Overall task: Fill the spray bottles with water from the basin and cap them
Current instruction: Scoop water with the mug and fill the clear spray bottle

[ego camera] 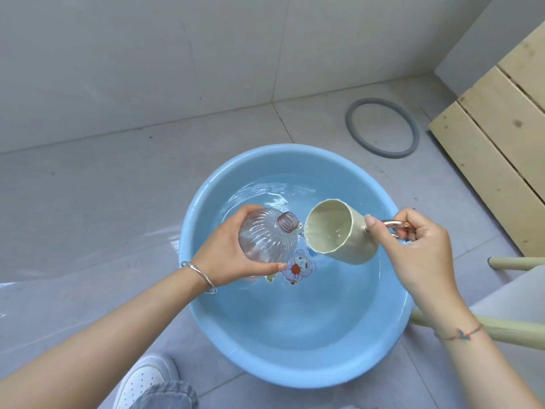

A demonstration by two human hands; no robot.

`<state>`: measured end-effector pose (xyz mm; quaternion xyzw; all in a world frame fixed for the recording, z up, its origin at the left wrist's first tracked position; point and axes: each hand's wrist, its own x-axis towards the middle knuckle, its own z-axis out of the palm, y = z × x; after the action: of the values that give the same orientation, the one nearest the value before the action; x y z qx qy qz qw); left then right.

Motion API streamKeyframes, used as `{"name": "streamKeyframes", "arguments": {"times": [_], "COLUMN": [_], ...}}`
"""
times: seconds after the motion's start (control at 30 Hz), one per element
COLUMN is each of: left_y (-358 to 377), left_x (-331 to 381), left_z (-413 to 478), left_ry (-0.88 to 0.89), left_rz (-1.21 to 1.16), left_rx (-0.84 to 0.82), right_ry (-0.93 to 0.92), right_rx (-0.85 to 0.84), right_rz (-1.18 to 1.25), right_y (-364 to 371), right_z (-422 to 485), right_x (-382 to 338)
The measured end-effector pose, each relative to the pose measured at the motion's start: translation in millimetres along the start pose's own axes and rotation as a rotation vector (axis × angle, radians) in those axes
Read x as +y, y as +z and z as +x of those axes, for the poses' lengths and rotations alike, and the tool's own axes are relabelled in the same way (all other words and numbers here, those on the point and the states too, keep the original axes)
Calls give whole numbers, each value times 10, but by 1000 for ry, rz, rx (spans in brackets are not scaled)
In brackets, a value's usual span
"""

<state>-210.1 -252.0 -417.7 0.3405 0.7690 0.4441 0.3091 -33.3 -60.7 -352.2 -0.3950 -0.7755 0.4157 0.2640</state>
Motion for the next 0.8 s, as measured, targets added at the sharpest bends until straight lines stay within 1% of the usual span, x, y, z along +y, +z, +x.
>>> {"name": "streamKeyframes", "arguments": {"times": [0.17,0.33,0.6,0.8], "left_y": [32,44,51,52], "left_x": [27,48,22,44], "left_z": [-9,-5,-8,-15], "left_ry": [10,18,14,12], "left_rz": [19,4,16,9], "left_rx": [1,5,-4,-6], "right_ry": [-13,-56,-92,-156], "right_rx": [51,55,72,72], "right_rz": [146,188,103,27], "right_y": [-71,-91,-109,-94], "right_z": [-5,-33,-70,-82], "right_x": [-262,-432,-502,-538]}}
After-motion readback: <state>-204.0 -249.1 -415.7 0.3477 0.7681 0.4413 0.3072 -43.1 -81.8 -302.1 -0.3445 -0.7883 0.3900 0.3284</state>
